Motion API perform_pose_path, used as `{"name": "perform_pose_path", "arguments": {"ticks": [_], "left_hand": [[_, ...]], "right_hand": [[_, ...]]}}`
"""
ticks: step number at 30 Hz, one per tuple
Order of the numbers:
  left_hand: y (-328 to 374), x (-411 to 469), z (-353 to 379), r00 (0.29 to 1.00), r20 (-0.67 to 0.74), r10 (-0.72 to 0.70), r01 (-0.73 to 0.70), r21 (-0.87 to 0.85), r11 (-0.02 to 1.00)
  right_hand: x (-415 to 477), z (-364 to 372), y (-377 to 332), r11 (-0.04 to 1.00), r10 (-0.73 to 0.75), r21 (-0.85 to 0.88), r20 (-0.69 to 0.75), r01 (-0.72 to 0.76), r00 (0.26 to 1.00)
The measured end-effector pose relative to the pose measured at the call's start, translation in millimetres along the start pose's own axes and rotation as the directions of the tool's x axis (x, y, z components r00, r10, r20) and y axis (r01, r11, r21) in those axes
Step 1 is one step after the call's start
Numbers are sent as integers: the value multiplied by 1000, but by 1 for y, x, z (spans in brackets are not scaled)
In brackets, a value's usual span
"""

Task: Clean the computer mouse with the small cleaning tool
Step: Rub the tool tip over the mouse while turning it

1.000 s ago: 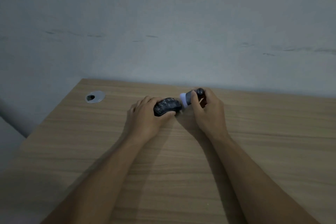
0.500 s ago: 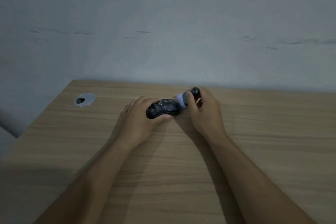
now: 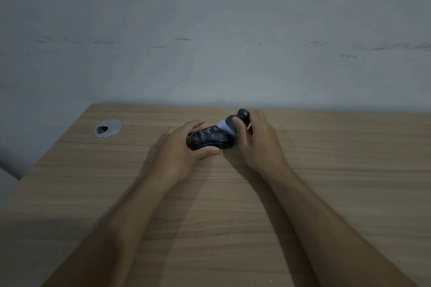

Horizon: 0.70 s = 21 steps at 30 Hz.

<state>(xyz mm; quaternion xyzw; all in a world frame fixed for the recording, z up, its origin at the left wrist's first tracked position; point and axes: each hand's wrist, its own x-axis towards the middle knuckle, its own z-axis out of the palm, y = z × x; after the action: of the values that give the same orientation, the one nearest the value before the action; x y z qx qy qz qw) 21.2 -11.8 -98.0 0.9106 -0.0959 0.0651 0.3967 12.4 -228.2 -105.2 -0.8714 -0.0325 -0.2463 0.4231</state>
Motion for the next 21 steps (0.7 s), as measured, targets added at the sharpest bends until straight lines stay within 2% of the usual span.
{"name": "perform_pose_path", "arguments": {"ticks": [2, 4, 7, 9, 11, 13, 15, 18, 21], "left_hand": [[0, 0, 1, 1000, -7, 3, -3, -16, 1000], [0, 0, 1, 1000, -14, 8, -8, -23, 1000], [1, -1, 1, 1000, -11, 10, -10, -16, 1000], [0, -1, 1, 1000, -16, 6, -7, -25, 1000], [1, -2, 1, 1000, -28, 11, -12, -28, 1000], [1, -2, 1, 999, -30, 22, -22, -7, 1000], [1, -2, 2, 999, -30, 19, -19, 1, 1000], [-3, -1, -4, 998, 55, 35, -33, -41, 999], [-7, -1, -16, 980, 193, 54, -37, -92, 995]], "right_hand": [[3, -2, 1, 999, 32, 12, -72, -31, 997], [2, -7, -1, 998, 3, 58, -94, 3, 996], [-3, -5, -2, 998, -58, 12, 29, 58, 998], [-1, -1, -3, 999, -38, -10, 3, 38, 999], [0, -2, -5, 998, -42, 40, -42, 44, 998], [-2, -2, -8, 995, -96, 35, 19, 95, 995], [-4, 0, -6, 997, -69, -11, 67, 70, 995], [-3, -4, -7, 1000, 18, -4, -89, -18, 996], [-7, -16, -14, 998, 12, 57, -182, -2, 983]]}}
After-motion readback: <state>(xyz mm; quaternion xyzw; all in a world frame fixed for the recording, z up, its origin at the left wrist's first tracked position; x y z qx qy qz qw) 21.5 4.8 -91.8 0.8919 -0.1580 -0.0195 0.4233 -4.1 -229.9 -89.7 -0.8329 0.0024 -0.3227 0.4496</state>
